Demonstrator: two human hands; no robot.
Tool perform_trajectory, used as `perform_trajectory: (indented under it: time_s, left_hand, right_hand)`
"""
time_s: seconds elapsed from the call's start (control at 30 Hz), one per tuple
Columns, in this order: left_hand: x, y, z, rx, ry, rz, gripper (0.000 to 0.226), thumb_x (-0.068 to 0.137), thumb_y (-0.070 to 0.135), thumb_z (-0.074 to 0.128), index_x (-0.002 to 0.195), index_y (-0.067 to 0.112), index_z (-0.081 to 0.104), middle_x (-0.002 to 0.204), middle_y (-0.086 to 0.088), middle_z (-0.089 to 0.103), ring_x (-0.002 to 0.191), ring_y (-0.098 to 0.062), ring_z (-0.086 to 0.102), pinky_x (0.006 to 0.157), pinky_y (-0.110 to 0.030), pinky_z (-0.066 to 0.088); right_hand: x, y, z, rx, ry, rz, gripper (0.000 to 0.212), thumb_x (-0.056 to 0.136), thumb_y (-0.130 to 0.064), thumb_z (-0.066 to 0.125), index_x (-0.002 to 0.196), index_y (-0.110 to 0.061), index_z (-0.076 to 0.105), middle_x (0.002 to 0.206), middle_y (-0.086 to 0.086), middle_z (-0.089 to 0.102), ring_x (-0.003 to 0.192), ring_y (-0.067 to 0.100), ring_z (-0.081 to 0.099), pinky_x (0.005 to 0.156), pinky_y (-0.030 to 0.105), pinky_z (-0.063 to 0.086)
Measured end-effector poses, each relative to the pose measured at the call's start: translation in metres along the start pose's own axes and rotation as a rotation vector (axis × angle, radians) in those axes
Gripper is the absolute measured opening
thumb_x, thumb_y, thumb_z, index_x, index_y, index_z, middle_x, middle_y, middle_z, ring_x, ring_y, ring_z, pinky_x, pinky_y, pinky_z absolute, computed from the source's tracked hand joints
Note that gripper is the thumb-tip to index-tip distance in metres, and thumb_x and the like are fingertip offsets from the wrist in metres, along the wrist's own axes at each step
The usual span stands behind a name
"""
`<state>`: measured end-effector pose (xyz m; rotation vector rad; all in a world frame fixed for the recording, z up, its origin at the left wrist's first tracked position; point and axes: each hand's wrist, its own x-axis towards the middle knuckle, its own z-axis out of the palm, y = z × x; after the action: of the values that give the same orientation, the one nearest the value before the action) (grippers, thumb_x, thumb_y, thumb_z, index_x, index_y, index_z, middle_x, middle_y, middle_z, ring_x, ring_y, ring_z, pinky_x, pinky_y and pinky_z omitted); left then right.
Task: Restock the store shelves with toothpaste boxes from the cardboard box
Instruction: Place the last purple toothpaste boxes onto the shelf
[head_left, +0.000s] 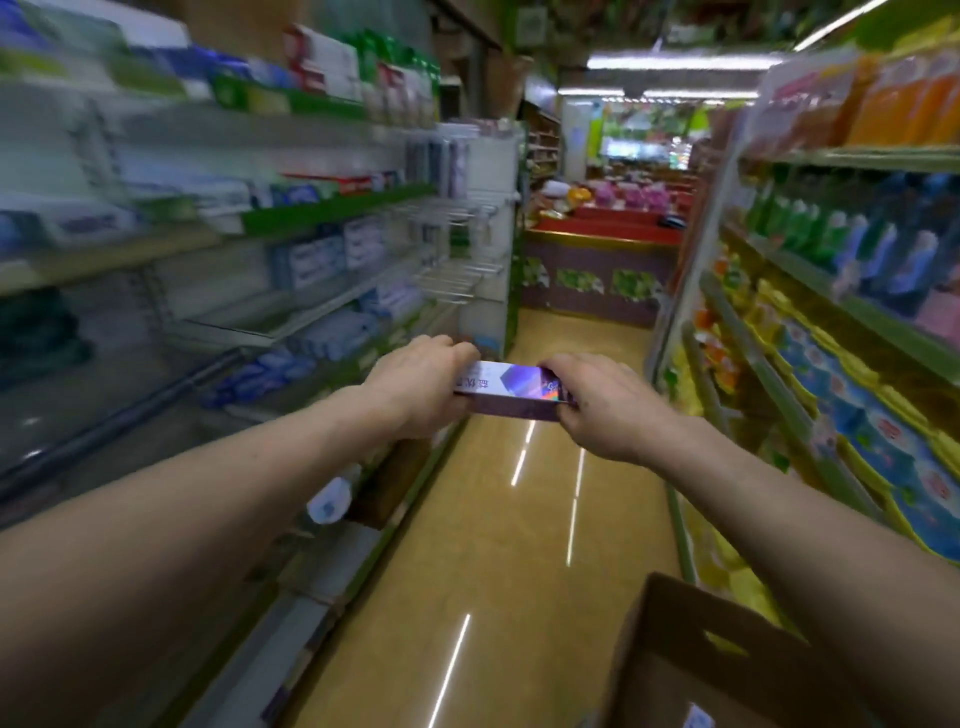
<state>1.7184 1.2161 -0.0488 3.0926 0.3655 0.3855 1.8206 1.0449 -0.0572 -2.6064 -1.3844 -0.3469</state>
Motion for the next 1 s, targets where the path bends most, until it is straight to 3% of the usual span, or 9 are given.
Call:
perform_trajectory:
  time_s: [0.13,0.3,0.43,0.77,1.0]
  left_hand:
    - [-0.044,-0.079,-0.039,0.033,0.030,-0.110,0.043,0.088,0.042,0.058,0.127,0.027,0.048,0.119,-0.001,0.052,0.116,-0.023,0.046,0.086,-0.038,0.045]
    - [-0.093,-0.154,-0.083,0.078,0.065,-0.207,0.041,0.090,0.042,0.056,0.128,0.028,0.048,0.117,0.001,0.051,0.113,-0.021,0.045,0.074,-0.033,0.039]
    - [-0.128,-0.202,-0.113,0.118,0.104,-0.261,0.040,0.088,0.045,0.057,0.124,0.028,0.049,0.113,0.001,0.052,0.110,-0.022,0.046,0.077,-0.035,0.043]
    - [-0.205,-0.296,-0.167,0.195,0.186,-0.432,0.037,0.089,0.039,0.056,0.124,0.028,0.050,0.114,0.002,0.053,0.110,-0.020,0.046,0.075,-0.034,0.041]
    - [-0.248,-0.345,-0.190,0.255,0.182,-0.624,0.037,0.089,0.039,0.055,0.123,0.025,0.051,0.114,-0.002,0.054,0.111,-0.025,0.049,0.083,-0.037,0.045]
  right_hand:
    - [0.042,-0.082,-0.012,0.019,0.005,-0.139,0.042,0.090,-0.020,0.048,0.132,-0.023,0.045,0.124,0.005,0.054,0.113,0.028,0.050,0.091,0.039,0.042]
    - [0.076,-0.169,-0.026,0.061,0.037,-0.259,0.044,0.090,-0.019,0.048,0.134,-0.023,0.044,0.127,0.004,0.054,0.115,0.028,0.050,0.095,0.041,0.042]
    - [0.098,-0.228,-0.036,0.062,0.078,-0.340,0.044,0.090,-0.018,0.048,0.133,-0.022,0.044,0.127,0.004,0.054,0.115,0.028,0.050,0.095,0.040,0.041]
    - [0.152,-0.355,-0.052,0.085,0.122,-0.543,0.047,0.092,-0.021,0.050,0.138,-0.021,0.041,0.132,0.005,0.052,0.120,0.028,0.047,0.097,0.038,0.040]
    - [0.193,-0.432,-0.049,0.160,0.137,-0.716,0.044,0.091,-0.020,0.049,0.135,-0.022,0.044,0.132,0.004,0.054,0.120,0.027,0.049,0.096,0.039,0.041]
